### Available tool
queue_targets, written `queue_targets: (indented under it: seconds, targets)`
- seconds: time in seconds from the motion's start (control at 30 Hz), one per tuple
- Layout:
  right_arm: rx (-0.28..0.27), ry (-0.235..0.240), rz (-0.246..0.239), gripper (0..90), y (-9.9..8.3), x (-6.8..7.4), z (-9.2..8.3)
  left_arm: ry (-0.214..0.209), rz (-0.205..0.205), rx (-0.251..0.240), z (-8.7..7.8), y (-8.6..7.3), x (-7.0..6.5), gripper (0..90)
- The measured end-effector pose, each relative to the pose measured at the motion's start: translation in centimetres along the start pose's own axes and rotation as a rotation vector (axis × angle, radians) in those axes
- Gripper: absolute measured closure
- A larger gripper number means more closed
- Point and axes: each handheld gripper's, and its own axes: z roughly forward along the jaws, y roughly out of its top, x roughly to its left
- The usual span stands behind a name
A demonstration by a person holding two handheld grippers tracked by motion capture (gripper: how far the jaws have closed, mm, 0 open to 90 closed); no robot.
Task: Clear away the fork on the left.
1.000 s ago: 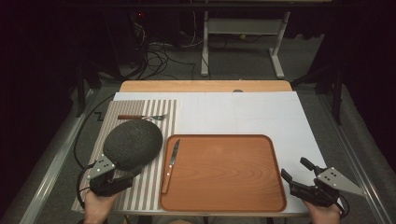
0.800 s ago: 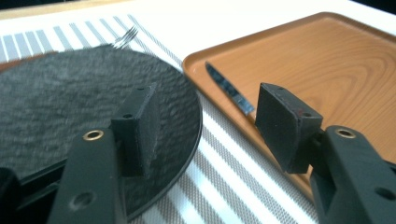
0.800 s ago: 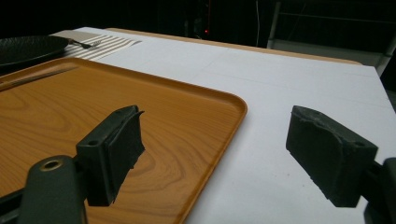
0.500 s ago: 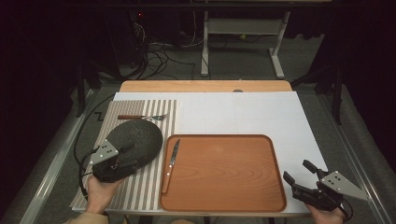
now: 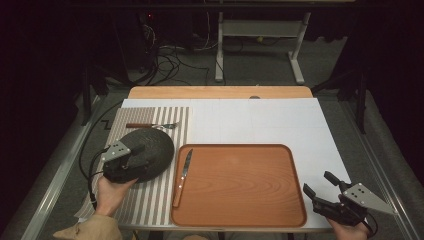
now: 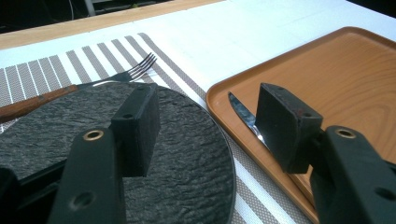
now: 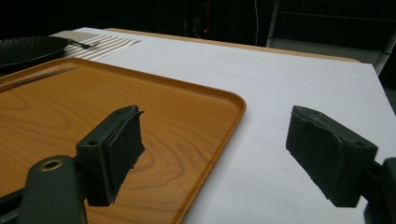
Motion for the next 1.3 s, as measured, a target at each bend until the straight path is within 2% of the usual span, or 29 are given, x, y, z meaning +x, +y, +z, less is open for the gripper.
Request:
queue_targets:
  seconds: [0.17,0.57,0.63,1.07,1.13,1.3]
  targets:
    - [0.002,-0.001,0.002,20.5,0.0,0.0,0.0,-0.005,-0.025,0.018,0.8,0.5,0.7,37.6]
    - [0.006,0.003,0.013,20.8,0.0,0.1,0.0,0.025,-0.031,0.047,2.2,1.1,2.2,37.6]
    - [-0.001,0.007,0.002,20.8,0.0,0.1,0.0,0.024,-0.035,0.053,2.4,1.2,2.5,37.6]
    - [-0.002,0.009,0.012,20.4,-0.1,-0.1,0.0,0.028,-0.046,0.060,3.3,1.7,3.7,37.7]
    - [-0.002,0.010,0.011,20.1,-0.1,-0.1,0.0,0.034,-0.034,0.063,3.5,1.9,4.0,37.6]
    - [-0.005,0.010,0.022,20.1,-0.1,-0.2,0.1,0.029,-0.057,0.059,4.1,2.0,4.7,37.7]
